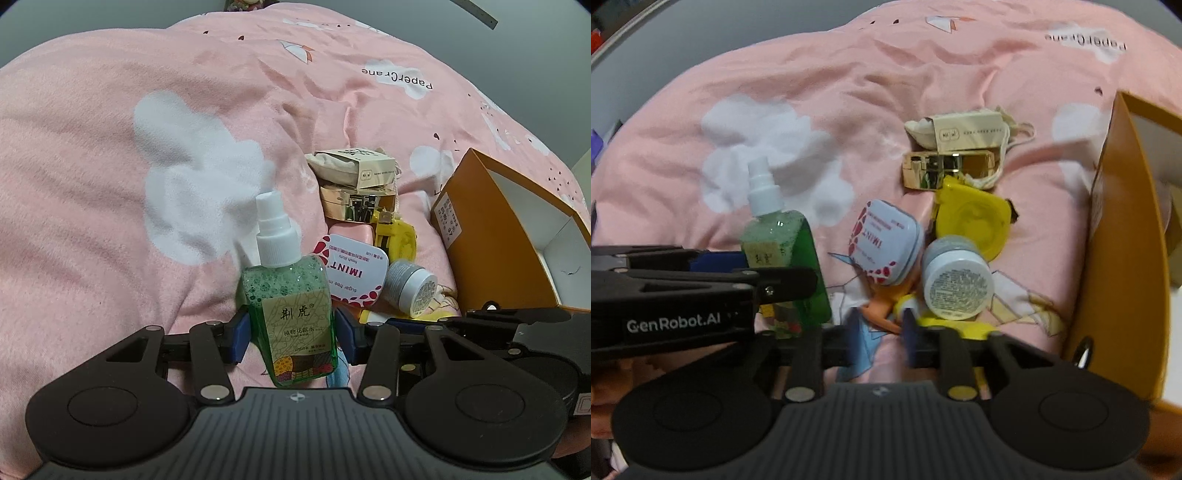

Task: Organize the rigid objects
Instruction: 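Close the right tool on the pink tube bottle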

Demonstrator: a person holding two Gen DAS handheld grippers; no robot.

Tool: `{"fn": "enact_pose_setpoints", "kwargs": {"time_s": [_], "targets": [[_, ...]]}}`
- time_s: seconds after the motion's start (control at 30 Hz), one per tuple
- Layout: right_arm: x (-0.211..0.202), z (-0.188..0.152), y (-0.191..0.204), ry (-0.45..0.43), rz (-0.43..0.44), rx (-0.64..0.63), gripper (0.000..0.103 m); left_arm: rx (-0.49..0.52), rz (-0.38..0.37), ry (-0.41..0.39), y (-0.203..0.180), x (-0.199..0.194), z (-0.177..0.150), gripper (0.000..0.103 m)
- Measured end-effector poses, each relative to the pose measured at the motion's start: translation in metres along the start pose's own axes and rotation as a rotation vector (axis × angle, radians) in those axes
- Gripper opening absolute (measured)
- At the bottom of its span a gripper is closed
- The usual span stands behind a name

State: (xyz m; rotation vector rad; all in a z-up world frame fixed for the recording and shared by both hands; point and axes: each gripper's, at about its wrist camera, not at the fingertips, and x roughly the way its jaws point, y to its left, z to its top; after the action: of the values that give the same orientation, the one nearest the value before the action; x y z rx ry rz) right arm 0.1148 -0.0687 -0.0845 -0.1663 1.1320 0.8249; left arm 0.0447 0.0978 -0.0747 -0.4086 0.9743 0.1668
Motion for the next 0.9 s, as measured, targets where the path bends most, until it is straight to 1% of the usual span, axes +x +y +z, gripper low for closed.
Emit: {"fn": "enact_pose_setpoints", "kwargs": {"time_s": [0.1,0.17,0.23,0.27,0.37,0.43,0.5,0.6,0.7,0.83,0.9], "targets": [[0.004,0.001,0.005,-0.001,-0.008,-0.012,0.028,-0.004,-0.006,0.005,0.001,0.001,0.001,0.054],[0.007,0.004,0.010,-0.008,-0.026,-0.048,0.028,-0.007,-0.011,0.011,0.002,0.002,0.002,0.054],[0.013,0.009,0.014,-0.009,-0.051,-0.090,0.022,-0.023,-0.021,0.017,0.005,0.002,0.005,0.054],[0.017,0.012,0.014,0.001,-0.063,-0.091,0.020,-0.033,-0.027,0.020,0.006,0.002,0.006,0.054],[0.024,0.019,0.011,0.020,-0.063,-0.081,0.019,-0.055,-0.041,0.026,0.010,0.004,0.009,0.054],[0.028,0.022,0.010,0.027,-0.068,-0.074,0.023,-0.062,-0.042,0.030,0.010,0.006,0.011,0.054],[0.035,0.025,0.009,0.036,-0.066,-0.066,0.030,-0.063,-0.041,0.034,0.010,0.008,0.013,0.054],[0.050,0.028,0.006,0.057,-0.071,-0.048,0.034,-0.069,-0.039,0.039,0.011,0.011,0.015,0.054],[0.058,0.029,-0.001,0.065,-0.053,-0.013,0.033,-0.071,-0.039,0.044,0.012,0.014,0.016,0.054],[0.054,0.029,0.000,0.061,-0.052,-0.019,0.032,-0.066,-0.029,0.046,0.010,0.015,0.016,0.054],[0.048,0.029,0.000,0.050,-0.048,-0.019,0.032,-0.065,-0.038,0.044,0.011,0.013,0.016,0.053]]}}
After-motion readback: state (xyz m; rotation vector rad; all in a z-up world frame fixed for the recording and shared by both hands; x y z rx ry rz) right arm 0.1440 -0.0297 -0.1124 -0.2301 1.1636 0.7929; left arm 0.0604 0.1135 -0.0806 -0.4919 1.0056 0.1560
